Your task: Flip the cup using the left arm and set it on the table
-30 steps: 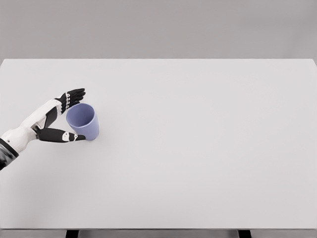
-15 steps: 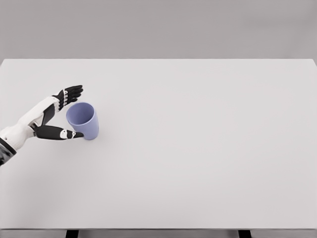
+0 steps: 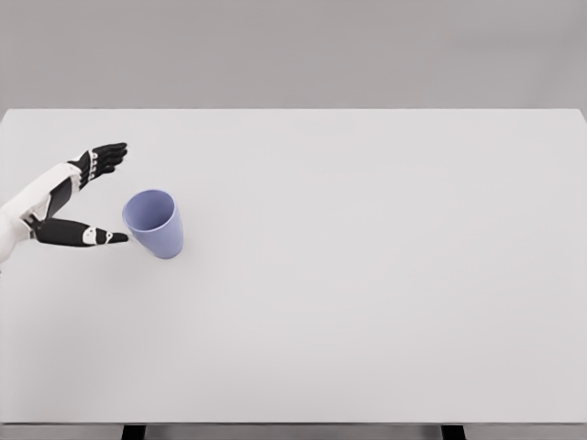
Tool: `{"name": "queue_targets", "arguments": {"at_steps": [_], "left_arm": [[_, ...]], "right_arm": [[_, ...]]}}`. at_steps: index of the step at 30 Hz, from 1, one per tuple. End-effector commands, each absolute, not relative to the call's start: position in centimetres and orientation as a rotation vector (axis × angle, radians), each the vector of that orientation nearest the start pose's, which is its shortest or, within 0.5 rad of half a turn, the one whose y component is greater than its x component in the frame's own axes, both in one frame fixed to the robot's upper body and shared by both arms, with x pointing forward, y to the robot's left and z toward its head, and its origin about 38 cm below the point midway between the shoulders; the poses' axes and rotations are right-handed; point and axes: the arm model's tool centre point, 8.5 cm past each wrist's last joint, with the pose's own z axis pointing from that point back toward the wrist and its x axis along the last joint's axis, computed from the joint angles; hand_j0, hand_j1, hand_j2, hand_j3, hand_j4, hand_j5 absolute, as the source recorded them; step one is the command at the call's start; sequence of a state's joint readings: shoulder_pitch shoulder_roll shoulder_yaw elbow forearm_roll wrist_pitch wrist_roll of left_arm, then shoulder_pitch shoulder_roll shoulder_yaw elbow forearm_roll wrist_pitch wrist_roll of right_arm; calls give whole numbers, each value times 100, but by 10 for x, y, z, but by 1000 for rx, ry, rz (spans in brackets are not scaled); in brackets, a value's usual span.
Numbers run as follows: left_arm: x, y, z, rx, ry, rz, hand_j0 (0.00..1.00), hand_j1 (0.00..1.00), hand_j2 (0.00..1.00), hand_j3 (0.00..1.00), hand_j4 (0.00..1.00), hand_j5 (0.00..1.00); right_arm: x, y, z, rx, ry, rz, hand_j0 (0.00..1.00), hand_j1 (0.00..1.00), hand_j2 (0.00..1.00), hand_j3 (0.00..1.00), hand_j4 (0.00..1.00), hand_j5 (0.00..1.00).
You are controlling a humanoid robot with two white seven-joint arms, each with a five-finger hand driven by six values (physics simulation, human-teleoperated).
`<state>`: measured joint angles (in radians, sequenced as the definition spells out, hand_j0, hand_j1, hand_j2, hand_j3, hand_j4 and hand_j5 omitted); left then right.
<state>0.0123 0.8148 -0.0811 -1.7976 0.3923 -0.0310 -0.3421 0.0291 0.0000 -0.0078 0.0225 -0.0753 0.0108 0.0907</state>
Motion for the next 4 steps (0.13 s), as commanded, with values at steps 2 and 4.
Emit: {"name": "queue_targets", "arguments": {"at_steps": [2,4], "left_arm": [[352,377,214,37,-1564,-861,100,100,100,100,100,100],[353,383,222,61,-1569,-867,100,100,100,100,100,100]], "right_arm": [[-27,-264,-261,2,55,-88,100,100,100,100,100,100],[-27,-264,-261,3,55,-88,100,100,100,100,100,100]]}}
